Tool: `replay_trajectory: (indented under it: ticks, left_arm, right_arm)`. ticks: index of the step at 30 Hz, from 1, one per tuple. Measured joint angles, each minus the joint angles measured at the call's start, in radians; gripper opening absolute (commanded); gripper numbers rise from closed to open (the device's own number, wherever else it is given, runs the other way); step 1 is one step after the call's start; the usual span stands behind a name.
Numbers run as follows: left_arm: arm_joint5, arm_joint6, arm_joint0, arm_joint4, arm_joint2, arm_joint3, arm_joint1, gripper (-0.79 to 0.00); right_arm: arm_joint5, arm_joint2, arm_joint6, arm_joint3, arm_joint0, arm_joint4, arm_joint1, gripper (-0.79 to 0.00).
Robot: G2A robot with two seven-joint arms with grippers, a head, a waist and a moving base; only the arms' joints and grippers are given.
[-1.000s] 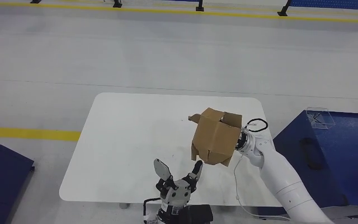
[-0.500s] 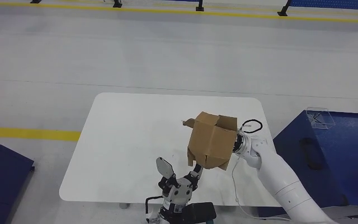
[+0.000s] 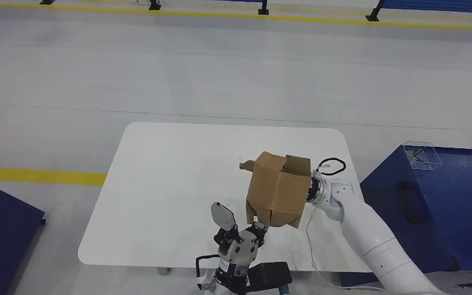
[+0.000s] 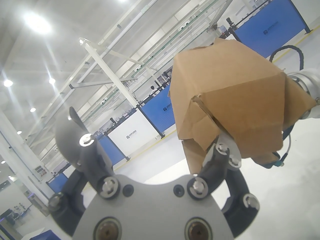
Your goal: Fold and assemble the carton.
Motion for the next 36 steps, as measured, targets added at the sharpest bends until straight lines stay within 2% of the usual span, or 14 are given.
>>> replay_trajectory:
  ticks: [1,2,5,10,11,12,17,18,19,33,36]
  left_arm:
    - [-0.005,-0.009,-0.003,0.004,0.002,0.002,-0.002,-0.363]
    - [-0.007,-0.015,-0.005,0.007,0.003,0.004,-0.004,-0.400]
    - [-0.011,-0.024,-0.012,0.014,0.006,0.007,-0.009,-0.431]
    - [-0.013,-0.029,-0.017,0.012,0.010,0.013,-0.014,-0.600]
    - [-0.015,-0.029,-0.018,0.013,0.010,0.014,-0.014,-0.643]
    - [-0.017,-0.030,-0.018,0.016,0.011,0.016,-0.015,-0.785]
    - [-0.034,-0.048,-0.018,0.028,0.010,0.021,-0.018,-0.785]
    - [-0.035,-0.051,-0.018,0.031,0.010,0.020,-0.019,-0.785]
    - [-0.035,-0.053,-0.018,0.033,0.010,0.020,-0.020,-0.785]
    - [-0.014,-0.020,-0.018,0.007,0.010,0.017,-0.018,-0.785]
    - [-0.030,-0.024,-0.018,-0.010,0.006,0.014,-0.018,-0.785]
  right_arm:
    - [0.000,0.003,0.003,-0.001,-0.002,-0.007,-0.001,-0.785]
    - [0.000,0.004,0.006,-0.001,-0.003,-0.011,-0.001,-0.785]
    - [0.000,0.009,0.011,-0.001,-0.007,-0.021,-0.004,-0.785]
    - [0.000,0.018,0.010,0.004,-0.011,-0.031,-0.010,-0.785]
    - [0.000,0.020,0.008,0.004,-0.012,-0.034,-0.011,-0.785]
    - [0.000,0.022,0.007,0.005,-0.012,-0.038,-0.012,-0.785]
    - [-0.006,0.036,0.004,-0.001,-0.019,-0.063,-0.016,-0.785]
    - [-0.005,0.039,0.005,-0.004,-0.020,-0.068,-0.017,-0.542]
    - [-0.005,0.042,0.007,-0.007,-0.022,-0.076,-0.017,0.000]
    - [-0.007,0.046,0.007,-0.009,-0.024,-0.080,-0.018,0.000]
    - [-0.048,0.085,-0.003,0.003,-0.027,-0.071,-0.013,0.000]
